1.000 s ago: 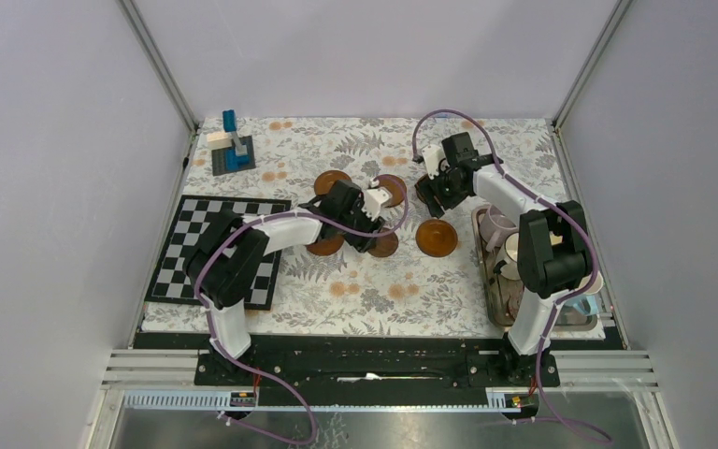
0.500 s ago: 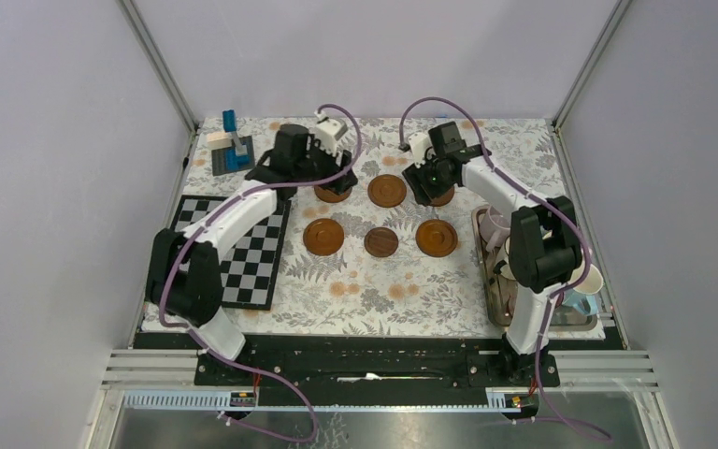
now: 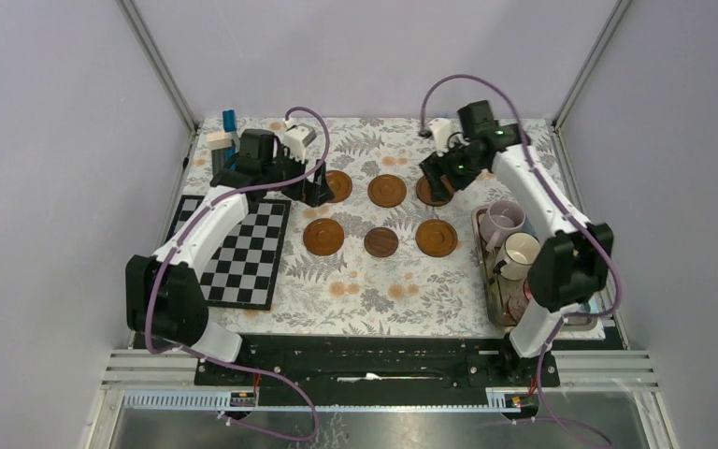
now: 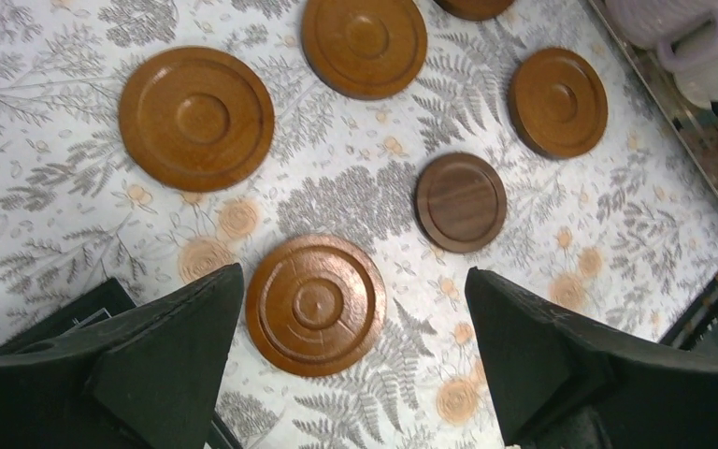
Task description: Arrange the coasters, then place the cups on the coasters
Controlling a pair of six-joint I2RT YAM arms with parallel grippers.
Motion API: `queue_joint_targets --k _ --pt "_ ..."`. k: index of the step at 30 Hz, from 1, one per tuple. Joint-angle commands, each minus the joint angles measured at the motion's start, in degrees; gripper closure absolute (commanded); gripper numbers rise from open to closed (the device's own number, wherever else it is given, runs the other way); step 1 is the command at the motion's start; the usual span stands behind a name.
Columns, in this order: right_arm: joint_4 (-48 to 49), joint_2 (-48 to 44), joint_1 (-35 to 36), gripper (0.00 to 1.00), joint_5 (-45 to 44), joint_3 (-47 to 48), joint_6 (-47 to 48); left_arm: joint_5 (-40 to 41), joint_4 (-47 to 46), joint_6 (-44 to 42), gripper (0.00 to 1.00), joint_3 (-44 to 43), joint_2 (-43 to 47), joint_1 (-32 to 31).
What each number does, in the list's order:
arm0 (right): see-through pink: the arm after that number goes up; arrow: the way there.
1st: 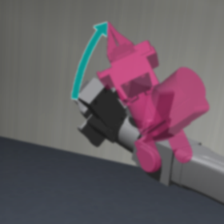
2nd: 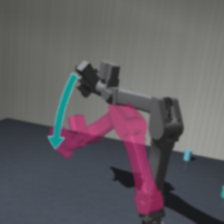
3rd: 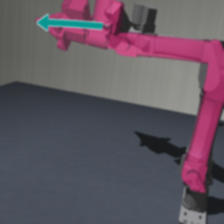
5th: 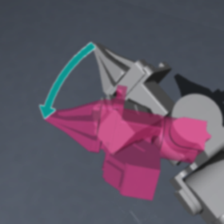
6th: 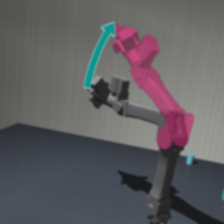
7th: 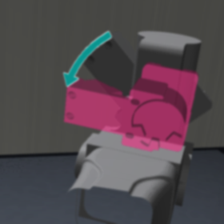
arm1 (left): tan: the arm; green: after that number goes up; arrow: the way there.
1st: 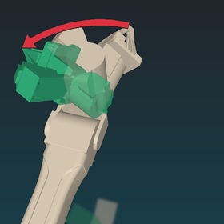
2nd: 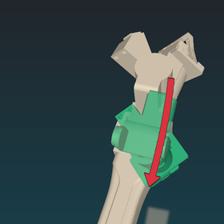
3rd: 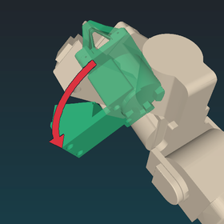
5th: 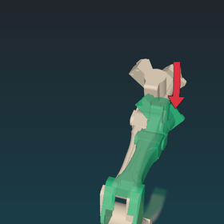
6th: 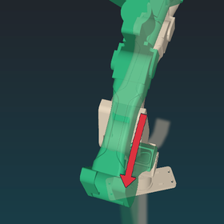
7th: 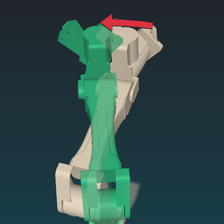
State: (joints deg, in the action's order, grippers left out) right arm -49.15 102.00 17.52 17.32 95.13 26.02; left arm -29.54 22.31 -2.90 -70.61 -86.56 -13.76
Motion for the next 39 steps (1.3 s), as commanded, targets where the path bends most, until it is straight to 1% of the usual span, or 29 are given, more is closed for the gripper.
queue_joint_targets --k 1,5,9,11,15,17,20,25,29,31,35,39 --pt "-11.2 -10.0 -6.4 0.2 0.7 0.2 3.8 -3.1 2.0 -1.8 0.01 2.1 5.1 -0.1" --pt "-15.1 -15.7 -15.1 0.2 0.6 -3.8 5.6 -4.8 1.9 -1.7 0.01 3.0 5.5 -0.1" --pt "-19.0 -19.0 -27.2 0.2 1.8 -6.8 11.3 -8.1 2.1 -2.1 0.01 3.0 4.9 -0.4" --pt "-21.0 -20.4 -32.7 0.19 2.1 -7.6 14.7 -8.0 2.4 -3.0 0.01 2.9 4.6 -1.8" --pt "-24.3 -21.0 -43.4 0.2 2.0 -8.0 20.7 -5.5 2.6 -4.5 0.01 3.1 4.0 -5.7" --pt "-25.6 -20.2 -48.9 0.2 2.6 -7.6 23.5 -5.6 2.6 -4.3 0.01 2.7 3.3 -6.4" --pt "-30.1 -18.7 -56.4 0.22 4.3 -6.1 28.9 -5.7 2.6 -4.2 0.01 2.2 2.7 -6.7" --pt "-34.0 -20.7 -64.2 0.23 1.7 -9.0 37.2 -6.3 2.6 -3.5 0.01 2.0 1.8 -7.0" --pt "-35.2 -24.8 -70.3 0.23 -0.3 -16.7 42.8 -7.1 2.5 -2.7 0.02 2.0 1.1 -7.5" --pt "-34.4 -26.9 -72.7 0.21 -1.5 -20.3 45.7 -7.0 2.0 -2.6 0.02 2.2 1.2 -7.6" --pt "-31.5 -27.5 -76.6 0.21 -2.3 -24.3 48.2 -7.0 1.7 -2.4 0.02 1.8 1.2 -7.7" --pt "-25.5 -27.3 -77.5 0.24 -2.7 -29.0 48.3 -7.2 1.3 -2.2 0.02 2.0 1.5 -7.7"
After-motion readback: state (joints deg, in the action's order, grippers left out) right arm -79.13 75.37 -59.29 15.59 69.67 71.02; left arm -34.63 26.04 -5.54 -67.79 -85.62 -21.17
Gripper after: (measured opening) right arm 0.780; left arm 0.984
